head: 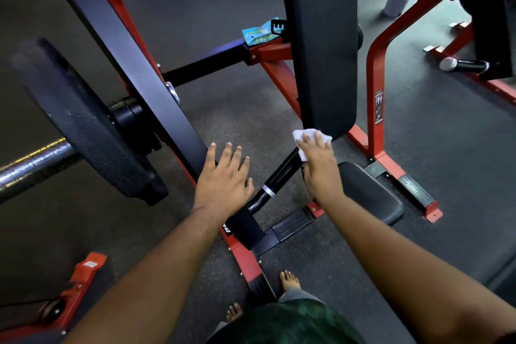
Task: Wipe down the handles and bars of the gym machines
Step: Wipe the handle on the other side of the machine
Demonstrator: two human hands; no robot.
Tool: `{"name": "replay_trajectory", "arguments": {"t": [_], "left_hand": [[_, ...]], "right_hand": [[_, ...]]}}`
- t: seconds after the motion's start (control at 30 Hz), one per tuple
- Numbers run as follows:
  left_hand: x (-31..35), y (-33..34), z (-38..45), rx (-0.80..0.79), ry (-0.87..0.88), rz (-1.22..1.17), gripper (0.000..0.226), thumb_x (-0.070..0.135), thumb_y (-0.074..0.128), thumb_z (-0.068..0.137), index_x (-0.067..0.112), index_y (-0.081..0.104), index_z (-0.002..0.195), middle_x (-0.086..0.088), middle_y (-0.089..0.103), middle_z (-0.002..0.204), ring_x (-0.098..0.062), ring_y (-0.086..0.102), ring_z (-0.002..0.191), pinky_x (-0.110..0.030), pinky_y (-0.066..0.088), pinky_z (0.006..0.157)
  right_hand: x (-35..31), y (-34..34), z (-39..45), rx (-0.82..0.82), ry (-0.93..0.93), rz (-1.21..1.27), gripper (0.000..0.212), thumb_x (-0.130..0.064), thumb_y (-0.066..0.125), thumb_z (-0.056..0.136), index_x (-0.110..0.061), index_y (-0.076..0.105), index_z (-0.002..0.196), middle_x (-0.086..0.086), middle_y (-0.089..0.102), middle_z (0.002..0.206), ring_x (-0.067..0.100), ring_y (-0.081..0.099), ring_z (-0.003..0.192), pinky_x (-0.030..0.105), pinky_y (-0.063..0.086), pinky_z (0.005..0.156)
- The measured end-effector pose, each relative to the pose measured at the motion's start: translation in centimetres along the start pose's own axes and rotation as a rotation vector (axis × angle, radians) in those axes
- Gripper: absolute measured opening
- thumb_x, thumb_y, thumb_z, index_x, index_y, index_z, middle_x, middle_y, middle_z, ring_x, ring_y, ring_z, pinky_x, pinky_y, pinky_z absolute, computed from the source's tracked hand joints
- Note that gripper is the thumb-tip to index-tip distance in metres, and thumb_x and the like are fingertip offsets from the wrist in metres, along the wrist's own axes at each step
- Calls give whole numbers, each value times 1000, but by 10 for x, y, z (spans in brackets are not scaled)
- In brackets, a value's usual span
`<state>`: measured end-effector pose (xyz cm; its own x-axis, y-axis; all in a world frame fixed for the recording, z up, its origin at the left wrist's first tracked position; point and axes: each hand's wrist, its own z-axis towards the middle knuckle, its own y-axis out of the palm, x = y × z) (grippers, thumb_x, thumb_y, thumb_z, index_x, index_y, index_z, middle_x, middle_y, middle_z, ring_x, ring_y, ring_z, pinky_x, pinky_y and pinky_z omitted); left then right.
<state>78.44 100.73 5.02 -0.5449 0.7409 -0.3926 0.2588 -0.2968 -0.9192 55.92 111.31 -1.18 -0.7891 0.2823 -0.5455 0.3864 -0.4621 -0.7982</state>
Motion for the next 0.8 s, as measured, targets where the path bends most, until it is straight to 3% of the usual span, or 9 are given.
{"name": "replay_trajectory", "arguments": {"t": [0.07,0.13,0.23,0.37,0.47,0.53,0.6,0.7,0.8], "left_hand": [[0,0,0,-4,-3,0,63,51,27,102,20,45,154,-8,38,163,-30,26,153,-60,6,122],[0,0,0,-7,-4,2,63,51,27,102,20,45,154,-8,37,163,-30,25,153,-60,6,122],[1,1,0,0,-12,-3,63,51,28,102,21,45,154,-8,38,163,-30,26,153,-60,6,123],[2,3,-1,-5,-7,-3,63,50,27,102,21,46,154,-8,38,163,-30,26,153,-60,6,122],[0,2,1,-3,-10,0,63,50,28,102,20,46,154,-8,38,163,-30,27,152,-60,6,122],[0,2,1,0,-7,-2,63,50,29,101,20,47,153,-8,40,162,-31,28,152,-60,7,122],[0,3,0,-1,-9,-2,63,50,29,101,19,47,153,-8,41,161,-31,29,151,-60,8,122],[1,2,-1,2,-8,0,62,50,32,101,19,49,152,-9,43,160,-31,31,150,-60,10,122],[1,1,0,9,-13,-7,61,50,33,100,19,51,150,-9,44,159,-31,32,150,-60,11,122]], "right_hand": [[9,5,14,-59,-37,-171,54,3,46,89,-11,56,140,10,50,152,33,27,152,59,15,123],[9,19,-1,-90,-104,-220,58,2,48,85,-8,55,141,11,49,153,33,30,151,60,14,123],[-6,42,-43,-137,-201,-97,64,9,49,82,-6,54,144,10,44,157,30,28,151,50,17,125],[-20,34,-61,-293,-365,36,58,-2,40,89,-11,54,145,8,48,154,27,35,149,46,23,124],[-14,-1,-18,-106,-245,12,61,8,49,92,-17,52,147,7,53,150,25,44,142,47,28,123],[6,-12,19,-3,-178,-141,53,4,47,96,-17,56,143,6,56,147,27,42,144,50,23,124],[17,-8,38,-60,-162,-322,42,-2,48,95,-12,62,133,10,59,142,32,39,145,56,19,123],[-1,16,25,-144,-237,-398,31,1,58,86,-8,69,114,21,63,133,33,51,134,55,25,121],[-26,44,-18,-220,-415,-366,45,0,62,81,-5,66,125,16,63,135,32,53,134,49,27,123]]}}
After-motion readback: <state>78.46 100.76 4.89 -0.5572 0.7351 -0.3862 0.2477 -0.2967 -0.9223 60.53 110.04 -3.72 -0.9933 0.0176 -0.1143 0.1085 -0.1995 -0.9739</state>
